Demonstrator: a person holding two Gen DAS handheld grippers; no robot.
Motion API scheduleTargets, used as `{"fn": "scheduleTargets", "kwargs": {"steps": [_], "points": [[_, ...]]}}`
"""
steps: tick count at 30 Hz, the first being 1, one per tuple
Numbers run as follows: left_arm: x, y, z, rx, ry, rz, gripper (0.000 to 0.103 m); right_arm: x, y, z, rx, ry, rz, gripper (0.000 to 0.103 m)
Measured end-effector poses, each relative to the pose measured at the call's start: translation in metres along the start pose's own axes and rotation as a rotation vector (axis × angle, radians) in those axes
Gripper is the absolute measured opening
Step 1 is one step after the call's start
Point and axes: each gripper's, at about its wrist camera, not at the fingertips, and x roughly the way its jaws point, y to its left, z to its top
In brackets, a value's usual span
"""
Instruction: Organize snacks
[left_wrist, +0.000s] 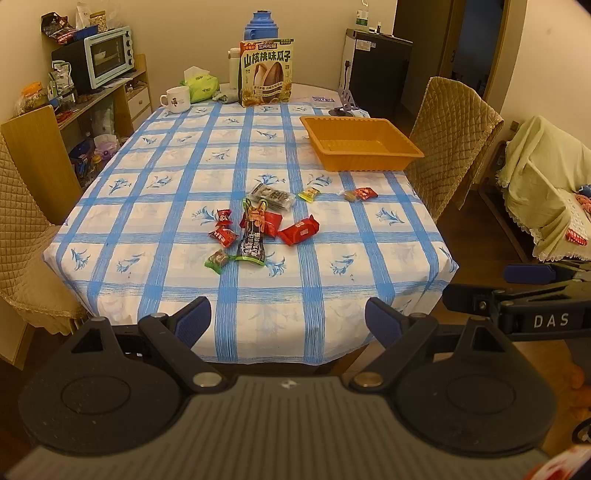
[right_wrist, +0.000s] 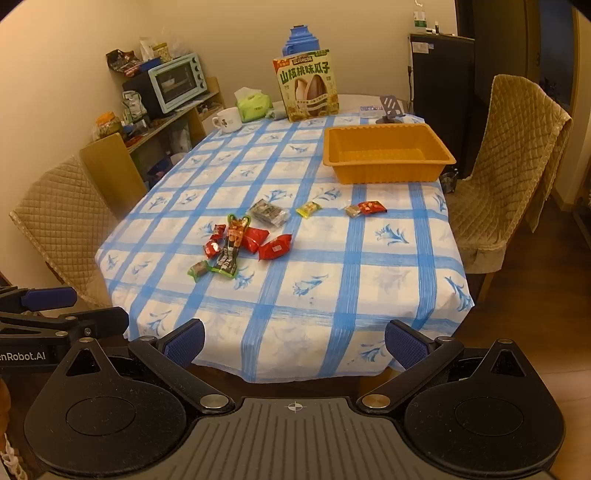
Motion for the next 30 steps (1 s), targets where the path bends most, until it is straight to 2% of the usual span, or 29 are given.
{"fn": "scheduleTargets", "kwargs": {"steps": [30], "points": [[0.0000,-0.0002,0.0000,0.000,-0.003,-0.002,0.090,0.0037,0.0024,-0.0012,-0.005,-0.002,0.002,0.103]]}}
